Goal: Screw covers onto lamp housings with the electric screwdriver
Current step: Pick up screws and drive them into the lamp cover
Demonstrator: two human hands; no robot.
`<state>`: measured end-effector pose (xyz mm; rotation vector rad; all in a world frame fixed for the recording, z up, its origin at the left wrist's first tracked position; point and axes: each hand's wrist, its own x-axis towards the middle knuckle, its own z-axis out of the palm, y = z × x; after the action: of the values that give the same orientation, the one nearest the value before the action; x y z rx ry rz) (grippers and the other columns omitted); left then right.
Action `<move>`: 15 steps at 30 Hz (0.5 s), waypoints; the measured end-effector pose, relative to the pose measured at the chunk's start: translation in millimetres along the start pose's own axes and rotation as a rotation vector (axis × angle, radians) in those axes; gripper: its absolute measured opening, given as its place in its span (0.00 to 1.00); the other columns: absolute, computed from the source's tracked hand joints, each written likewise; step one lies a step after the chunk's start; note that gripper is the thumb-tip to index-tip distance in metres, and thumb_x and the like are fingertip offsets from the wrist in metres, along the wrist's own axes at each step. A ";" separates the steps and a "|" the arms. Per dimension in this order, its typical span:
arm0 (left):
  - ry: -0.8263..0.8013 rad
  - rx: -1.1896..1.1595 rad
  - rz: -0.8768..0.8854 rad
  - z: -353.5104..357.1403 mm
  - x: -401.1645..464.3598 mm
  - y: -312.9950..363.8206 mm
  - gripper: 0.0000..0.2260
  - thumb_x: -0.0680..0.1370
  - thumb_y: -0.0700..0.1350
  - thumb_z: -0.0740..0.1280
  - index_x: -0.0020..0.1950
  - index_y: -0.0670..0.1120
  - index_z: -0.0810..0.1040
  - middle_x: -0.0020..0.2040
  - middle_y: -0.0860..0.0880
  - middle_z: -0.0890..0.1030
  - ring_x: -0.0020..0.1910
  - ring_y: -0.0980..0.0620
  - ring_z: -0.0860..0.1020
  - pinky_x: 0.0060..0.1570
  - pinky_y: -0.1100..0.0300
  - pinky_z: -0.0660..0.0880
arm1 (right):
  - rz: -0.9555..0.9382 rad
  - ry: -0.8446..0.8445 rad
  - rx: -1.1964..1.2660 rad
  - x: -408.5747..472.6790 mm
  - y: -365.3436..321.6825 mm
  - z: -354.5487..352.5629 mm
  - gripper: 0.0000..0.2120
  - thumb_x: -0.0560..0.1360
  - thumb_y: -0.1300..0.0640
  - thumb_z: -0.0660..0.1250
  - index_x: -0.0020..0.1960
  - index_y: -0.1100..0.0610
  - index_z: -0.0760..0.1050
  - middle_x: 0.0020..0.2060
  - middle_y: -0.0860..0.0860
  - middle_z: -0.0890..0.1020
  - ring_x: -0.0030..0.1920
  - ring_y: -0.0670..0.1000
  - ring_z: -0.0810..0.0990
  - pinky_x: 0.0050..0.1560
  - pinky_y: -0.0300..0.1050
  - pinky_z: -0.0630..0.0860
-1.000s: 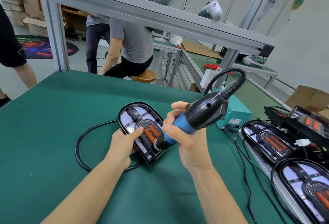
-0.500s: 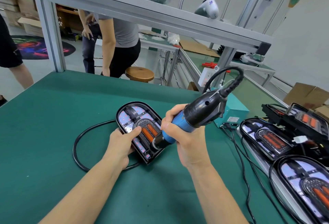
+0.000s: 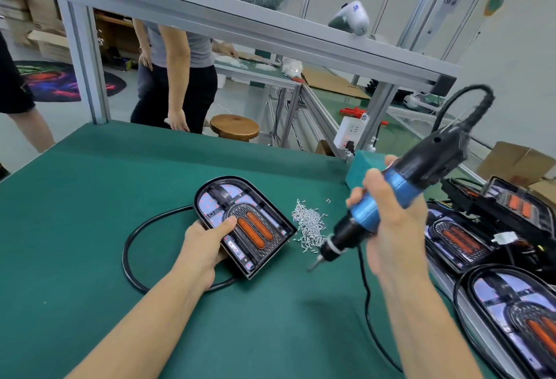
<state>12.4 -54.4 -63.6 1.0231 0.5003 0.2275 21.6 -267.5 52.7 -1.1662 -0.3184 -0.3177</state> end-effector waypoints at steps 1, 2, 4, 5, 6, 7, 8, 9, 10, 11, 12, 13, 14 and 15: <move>-0.001 0.000 -0.004 -1.1 0.3 0.0 0.06 0.75 0.37 0.69 0.52 0.44 0.79 0.43 0.48 0.85 0.41 0.50 0.83 0.40 0.55 0.78 | 0.019 0.047 -0.029 4.1 -1.3 -9.7 0.18 0.69 0.55 0.76 0.53 0.55 0.70 0.37 0.50 0.76 0.29 0.48 0.76 0.33 0.42 0.75; -0.006 0.004 -0.013 -1.6 0.4 -0.1 0.07 0.75 0.37 0.69 0.52 0.44 0.79 0.43 0.48 0.85 0.41 0.50 0.83 0.41 0.55 0.78 | 0.048 0.099 -0.067 7.6 -2.2 -21.1 0.20 0.69 0.53 0.75 0.53 0.56 0.69 0.38 0.51 0.75 0.28 0.48 0.76 0.32 0.41 0.75; -0.028 0.017 -0.039 -0.8 1.0 1.0 0.07 0.76 0.37 0.68 0.53 0.43 0.79 0.43 0.47 0.85 0.41 0.49 0.83 0.41 0.54 0.78 | 0.134 0.174 -0.174 16.0 -2.5 -46.3 0.18 0.72 0.52 0.72 0.55 0.56 0.67 0.39 0.52 0.75 0.27 0.48 0.76 0.29 0.41 0.75; -0.041 0.028 -0.054 -0.4 1.7 2.4 0.07 0.76 0.37 0.68 0.53 0.42 0.79 0.44 0.46 0.85 0.42 0.49 0.83 0.40 0.54 0.78 | 0.195 0.183 -0.247 20.8 -1.3 -58.5 0.17 0.74 0.52 0.71 0.55 0.56 0.67 0.39 0.52 0.75 0.26 0.48 0.76 0.28 0.41 0.75; -0.051 0.040 -0.070 0.0 2.7 4.4 0.07 0.76 0.37 0.68 0.54 0.41 0.79 0.44 0.46 0.85 0.42 0.48 0.83 0.40 0.54 0.78 | 0.271 0.179 -0.337 25.6 0.9 -69.0 0.16 0.75 0.51 0.71 0.55 0.56 0.67 0.39 0.53 0.76 0.26 0.48 0.76 0.28 0.42 0.75; -0.056 0.051 -0.086 0.1 4.1 6.9 0.08 0.76 0.37 0.68 0.54 0.40 0.79 0.45 0.45 0.85 0.43 0.47 0.82 0.41 0.54 0.78 | 0.358 0.162 -0.450 29.8 4.3 -77.6 0.18 0.75 0.50 0.71 0.56 0.56 0.67 0.40 0.54 0.76 0.26 0.49 0.77 0.28 0.43 0.75; -0.060 0.062 -0.100 -0.3 5.4 9.2 0.08 0.76 0.37 0.67 0.55 0.39 0.79 0.46 0.44 0.84 0.43 0.46 0.82 0.41 0.54 0.78 | 0.451 0.137 -0.579 32.6 8.6 -84.6 0.21 0.74 0.48 0.72 0.57 0.57 0.67 0.42 0.54 0.76 0.27 0.49 0.78 0.29 0.44 0.76; -0.064 0.073 -0.113 -0.7 6.8 11.5 0.08 0.77 0.36 0.67 0.56 0.38 0.78 0.47 0.43 0.84 0.44 0.46 0.82 0.42 0.53 0.78 | 0.534 0.106 -0.707 34.9 14.2 -90.9 0.23 0.74 0.47 0.72 0.59 0.57 0.66 0.44 0.54 0.76 0.28 0.50 0.79 0.31 0.45 0.78; -0.072 0.082 -0.123 -0.5 7.8 13.3 0.09 0.77 0.36 0.66 0.56 0.38 0.78 0.47 0.42 0.84 0.43 0.45 0.82 0.42 0.53 0.78 | 0.589 0.077 -0.815 36.3 19.9 -95.7 0.24 0.74 0.46 0.72 0.59 0.58 0.66 0.46 0.54 0.76 0.30 0.51 0.79 0.33 0.48 0.80; -0.082 0.094 -0.133 -0.1 8.4 14.5 0.09 0.77 0.36 0.66 0.57 0.37 0.78 0.47 0.42 0.83 0.43 0.45 0.81 0.42 0.53 0.78 | 0.616 0.056 -0.902 37.2 26.0 -99.5 0.25 0.74 0.46 0.72 0.60 0.60 0.65 0.46 0.54 0.75 0.31 0.51 0.79 0.38 0.52 0.81; -0.092 0.107 -0.140 0.7 8.7 15.0 0.09 0.77 0.35 0.66 0.57 0.37 0.78 0.47 0.42 0.83 0.42 0.45 0.81 0.41 0.53 0.78 | 0.621 0.037 -0.995 37.5 31.4 -102.0 0.27 0.74 0.45 0.71 0.61 0.61 0.64 0.46 0.54 0.75 0.32 0.51 0.79 0.42 0.55 0.81; -0.097 0.123 -0.146 1.6 9.0 15.5 0.09 0.77 0.35 0.65 0.57 0.36 0.77 0.47 0.41 0.83 0.42 0.45 0.81 0.41 0.53 0.78 | 0.617 0.016 -1.127 38.5 36.7 -103.5 0.29 0.75 0.44 0.70 0.63 0.62 0.63 0.47 0.53 0.75 0.33 0.52 0.78 0.45 0.54 0.79; -0.097 0.139 -0.150 2.7 9.0 15.7 0.10 0.77 0.35 0.65 0.58 0.36 0.77 0.47 0.41 0.83 0.42 0.45 0.81 0.41 0.53 0.78 | 0.616 -0.005 -1.294 39.8 42.1 -104.4 0.32 0.75 0.42 0.69 0.66 0.64 0.61 0.49 0.54 0.76 0.37 0.54 0.78 0.46 0.51 0.75; -0.093 0.156 -0.149 3.4 9.3 16.1 0.10 0.77 0.35 0.66 0.58 0.36 0.77 0.47 0.40 0.83 0.43 0.44 0.82 0.41 0.53 0.78 | 0.615 -0.024 -1.444 41.3 47.5 -105.4 0.35 0.76 0.41 0.67 0.68 0.65 0.60 0.54 0.57 0.77 0.44 0.58 0.79 0.48 0.48 0.71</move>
<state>22.9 -45.0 -51.1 1.1373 0.5134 0.0078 86.8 -351.7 -8.5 -2.5927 0.3629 0.0771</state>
